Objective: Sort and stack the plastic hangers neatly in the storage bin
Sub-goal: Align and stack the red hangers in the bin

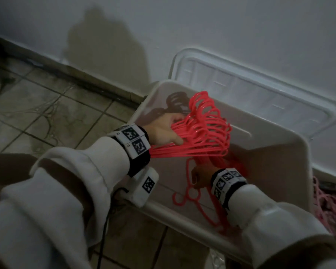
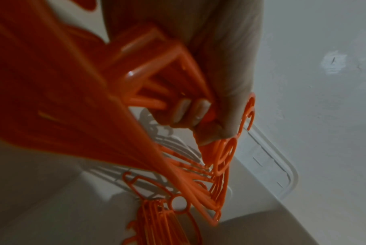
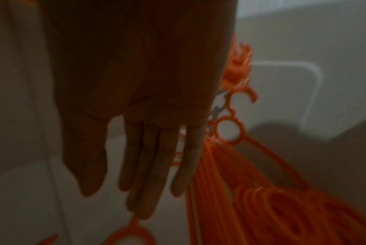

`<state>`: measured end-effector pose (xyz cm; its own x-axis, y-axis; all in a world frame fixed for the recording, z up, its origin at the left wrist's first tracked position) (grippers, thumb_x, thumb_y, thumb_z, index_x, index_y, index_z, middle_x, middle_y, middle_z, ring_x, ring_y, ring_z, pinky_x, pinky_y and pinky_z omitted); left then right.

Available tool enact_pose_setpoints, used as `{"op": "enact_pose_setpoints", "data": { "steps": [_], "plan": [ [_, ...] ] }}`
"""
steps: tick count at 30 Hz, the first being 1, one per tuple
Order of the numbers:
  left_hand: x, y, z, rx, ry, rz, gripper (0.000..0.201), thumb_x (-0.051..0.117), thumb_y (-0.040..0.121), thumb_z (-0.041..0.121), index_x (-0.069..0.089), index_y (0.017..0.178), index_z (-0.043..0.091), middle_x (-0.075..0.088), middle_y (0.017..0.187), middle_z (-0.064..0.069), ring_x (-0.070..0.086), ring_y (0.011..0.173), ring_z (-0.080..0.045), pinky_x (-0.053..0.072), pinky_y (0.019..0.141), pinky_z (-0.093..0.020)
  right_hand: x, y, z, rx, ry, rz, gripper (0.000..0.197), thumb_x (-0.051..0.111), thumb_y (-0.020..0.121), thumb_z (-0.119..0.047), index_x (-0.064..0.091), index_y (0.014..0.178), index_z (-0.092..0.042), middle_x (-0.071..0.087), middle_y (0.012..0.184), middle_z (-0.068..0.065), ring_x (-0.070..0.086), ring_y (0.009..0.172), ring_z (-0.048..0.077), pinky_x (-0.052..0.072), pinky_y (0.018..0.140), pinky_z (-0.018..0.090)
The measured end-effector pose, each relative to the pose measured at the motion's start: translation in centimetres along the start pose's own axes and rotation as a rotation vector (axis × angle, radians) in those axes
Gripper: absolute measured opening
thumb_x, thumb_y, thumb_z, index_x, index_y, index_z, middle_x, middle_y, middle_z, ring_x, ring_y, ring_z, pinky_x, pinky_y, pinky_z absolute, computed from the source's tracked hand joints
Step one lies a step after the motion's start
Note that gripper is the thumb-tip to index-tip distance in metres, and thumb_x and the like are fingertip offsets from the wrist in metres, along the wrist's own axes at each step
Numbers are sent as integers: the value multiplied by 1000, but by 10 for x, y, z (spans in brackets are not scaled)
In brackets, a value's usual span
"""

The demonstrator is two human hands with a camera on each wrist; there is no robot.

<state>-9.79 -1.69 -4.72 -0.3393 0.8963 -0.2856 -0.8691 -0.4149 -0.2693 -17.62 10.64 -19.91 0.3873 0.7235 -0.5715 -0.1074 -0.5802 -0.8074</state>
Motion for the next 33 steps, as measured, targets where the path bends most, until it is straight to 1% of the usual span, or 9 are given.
{"op": "enact_pose_setpoints", "data": {
  "steps": [5, 9, 14, 17, 21, 25, 28, 31, 33],
  "plan": [
    [3, 10, -5, -25, -19, -64, 47, 66, 70, -15, 57, 112, 5, 61, 94, -3, 57, 77, -11, 47, 75, -16, 27, 40, 3, 137, -40, 83, 53, 57, 88, -22, 43, 132, 3, 44, 139, 18, 43, 129, 31, 35, 108, 38],
    [2, 15, -11, -32, -77, -85, 45, 64, 71, -17, 55, 104, 13, 59, 85, 3, 55, 71, -6, 46, 67, -7, 28, 46, -4, 157, -127, 125, 64, 37, 95, -17, 4, 147, 0, 18, 153, 19, 19, 141, 33, 15, 115, 42],
    [2, 17, -16, -33, -108, -99, 47, 65, 71, -16, 54, 105, 15, 60, 86, 5, 57, 74, -4, 46, 72, -9, 18, 38, -12, 60, -240, 93, 45, 42, 94, -11, 36, 138, -5, 41, 142, 16, 42, 131, 30, 36, 103, 38],
    [1, 15, -14, -29, -97, -94, 47, 65, 71, -16, 55, 103, 16, 59, 84, 7, 56, 71, -2, 45, 71, -7, 22, 31, -13, 30, -293, 18, 41, 55, 91, -21, 48, 129, -8, 49, 135, 13, 48, 124, 29, 42, 96, 35],
    [2, 11, -13, -30, -141, -89, 49, 64, 71, -19, 55, 101, 18, 60, 81, 8, 58, 63, 8, 46, 69, -6, 25, 29, -21, 32, -335, 81, 35, 41, 96, -13, 48, 129, -5, 50, 134, 14, 49, 124, 31, 41, 97, 39],
    [0, 6, -14, -54, -122, -75, 46, 64, 72, -17, 58, 109, 9, 62, 88, -3, 59, 74, -5, 46, 73, -14, 20, 24, -20, 24, -226, 75, 43, 35, 98, -15, 31, 139, -4, 45, 137, 19, 46, 126, 32, 38, 99, 38],
    [-4, 4, -17, -71, -131, -58, 44, 64, 71, -16, 58, 106, 11, 62, 87, -5, 59, 67, -3, 46, 65, -13, 11, 16, -21, -31, -73, 96, 45, 27, 99, -12, 22, 143, -10, 46, 134, 21, 48, 123, 31, 38, 96, 35],
    [-6, -1, -13, -62, -152, -50, 44, 68, 65, -12, 60, 95, 20, 62, 97, -10, 59, 85, -20, 48, 83, -33, -5, 9, -24, -112, 76, 212, 40, 34, 93, -3, 37, 132, -11, 55, 105, 18, 58, 103, 30, 36, 74, 29],
    [-7, -5, -8, -45, -137, -35, 45, 68, 66, -14, 59, 91, 23, 63, 94, -8, 59, 86, -20, 46, 89, -34, -15, 0, -26, -157, 134, 289, 36, 40, 89, -2, 43, 123, -11, 53, 90, 13, 55, 84, 24, 30, 67, 25]
  ]
}}
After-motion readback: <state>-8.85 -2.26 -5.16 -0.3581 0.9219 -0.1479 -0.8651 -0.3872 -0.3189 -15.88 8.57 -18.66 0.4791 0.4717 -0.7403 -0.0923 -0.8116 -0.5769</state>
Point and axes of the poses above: each hand's wrist, its own y-axis towards the middle knuckle, its own x-axis out of the palm, z = x × y, the point moved 7 cm from there along y, towards the middle knuckle
